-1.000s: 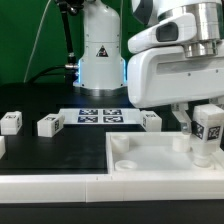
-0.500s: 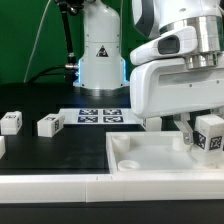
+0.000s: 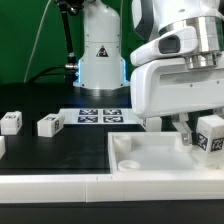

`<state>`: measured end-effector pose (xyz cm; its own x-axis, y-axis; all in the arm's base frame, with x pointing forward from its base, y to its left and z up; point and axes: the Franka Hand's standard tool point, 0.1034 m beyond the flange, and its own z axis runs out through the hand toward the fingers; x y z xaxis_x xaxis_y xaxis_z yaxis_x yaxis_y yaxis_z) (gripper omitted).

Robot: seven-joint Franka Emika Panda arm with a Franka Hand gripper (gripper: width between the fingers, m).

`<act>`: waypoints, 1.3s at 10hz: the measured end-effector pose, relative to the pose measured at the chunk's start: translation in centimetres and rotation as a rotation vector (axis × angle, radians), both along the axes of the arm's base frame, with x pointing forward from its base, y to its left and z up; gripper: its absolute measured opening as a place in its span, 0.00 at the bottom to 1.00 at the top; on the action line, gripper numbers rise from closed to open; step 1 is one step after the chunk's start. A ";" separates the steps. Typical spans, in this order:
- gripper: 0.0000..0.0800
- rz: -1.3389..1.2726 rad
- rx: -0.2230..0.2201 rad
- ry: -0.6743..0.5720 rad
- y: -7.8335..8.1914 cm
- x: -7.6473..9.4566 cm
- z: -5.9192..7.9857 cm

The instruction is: Assemble one leg

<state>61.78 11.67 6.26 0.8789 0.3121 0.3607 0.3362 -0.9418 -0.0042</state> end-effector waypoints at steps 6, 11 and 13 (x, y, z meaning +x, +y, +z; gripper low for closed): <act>0.81 0.000 0.000 0.000 0.0 0.0 0.0; 0.81 0.000 -0.010 0.085 0.0 0.3 1.7; 0.81 -0.007 -0.021 0.228 0.4 0.3 2.2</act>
Offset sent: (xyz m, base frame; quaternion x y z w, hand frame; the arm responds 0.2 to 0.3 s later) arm 0.0000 0.0000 0.0000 0.0000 0.0000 0.0000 1.0000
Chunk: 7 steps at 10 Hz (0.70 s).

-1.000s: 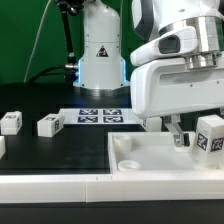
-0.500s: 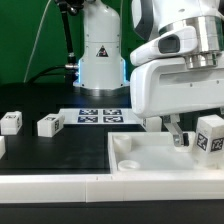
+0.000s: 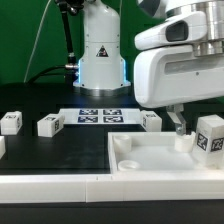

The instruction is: Assemble one leg

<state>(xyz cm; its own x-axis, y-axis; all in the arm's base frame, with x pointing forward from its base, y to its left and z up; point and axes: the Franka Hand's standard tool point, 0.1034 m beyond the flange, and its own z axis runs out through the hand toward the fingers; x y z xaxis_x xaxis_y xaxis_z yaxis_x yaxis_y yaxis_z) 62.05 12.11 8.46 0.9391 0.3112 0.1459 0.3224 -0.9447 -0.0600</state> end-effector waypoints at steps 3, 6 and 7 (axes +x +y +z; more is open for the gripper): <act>0.81 0.016 -0.020 0.210 0.0 0.4 0.2; 0.81 0.007 -0.018 0.185 -0.4 1.4 0.5; 0.81 0.005 -0.017 0.173 -0.4 1.7 0.5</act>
Offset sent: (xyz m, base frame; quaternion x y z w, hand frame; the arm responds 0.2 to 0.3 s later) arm 0.0179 -0.0151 0.0040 -0.0255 -0.1309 -0.0163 0.9909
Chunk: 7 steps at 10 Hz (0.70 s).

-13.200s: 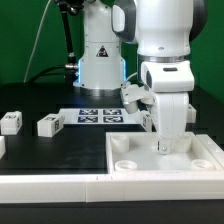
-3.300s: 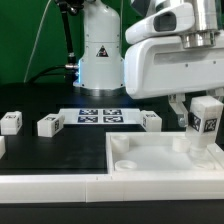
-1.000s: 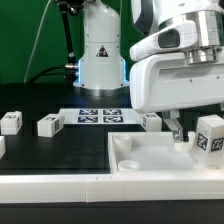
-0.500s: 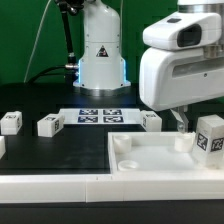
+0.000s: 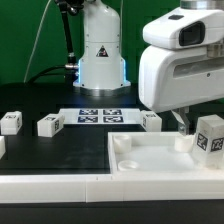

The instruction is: Assemble one leg

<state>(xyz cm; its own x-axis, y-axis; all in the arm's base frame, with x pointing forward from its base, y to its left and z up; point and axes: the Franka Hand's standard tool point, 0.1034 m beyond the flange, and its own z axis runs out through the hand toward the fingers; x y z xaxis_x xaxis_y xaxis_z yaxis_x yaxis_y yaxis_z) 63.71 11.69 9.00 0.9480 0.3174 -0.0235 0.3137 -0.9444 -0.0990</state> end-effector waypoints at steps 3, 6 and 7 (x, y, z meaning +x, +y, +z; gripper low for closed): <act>0.53 0.002 0.000 0.001 0.1 -0.1 -0.1; 0.36 -0.020 0.000 0.003 0.1 -0.1 -0.1; 0.36 -0.068 -0.002 0.007 0.1 -0.1 -0.1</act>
Offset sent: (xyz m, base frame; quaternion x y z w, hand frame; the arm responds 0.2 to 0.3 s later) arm 0.0000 0.0000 0.0000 0.0000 0.0000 0.0000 1.0000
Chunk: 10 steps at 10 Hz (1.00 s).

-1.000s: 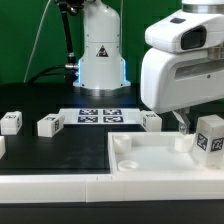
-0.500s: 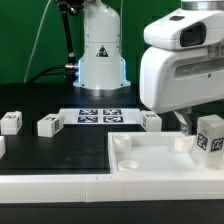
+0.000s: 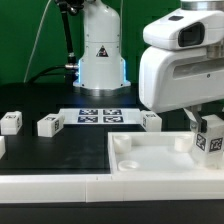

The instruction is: Assemble one leg

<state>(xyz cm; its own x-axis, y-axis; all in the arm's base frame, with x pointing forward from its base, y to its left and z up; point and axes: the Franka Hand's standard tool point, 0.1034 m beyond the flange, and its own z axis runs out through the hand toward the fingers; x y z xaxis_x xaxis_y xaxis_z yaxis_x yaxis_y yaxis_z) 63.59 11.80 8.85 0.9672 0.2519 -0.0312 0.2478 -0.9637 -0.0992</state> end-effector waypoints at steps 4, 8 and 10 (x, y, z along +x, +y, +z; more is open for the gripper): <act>0.36 -0.493 -0.013 0.008 -0.4 -0.2 -0.1; 0.36 -1.014 -0.038 0.052 -0.5 -0.3 -0.1; 0.36 -1.274 -0.060 0.069 -0.4 -0.4 -0.2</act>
Offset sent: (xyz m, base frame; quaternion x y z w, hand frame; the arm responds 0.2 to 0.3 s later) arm -0.0155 0.0048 -0.0073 0.0292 0.0043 0.2713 0.9620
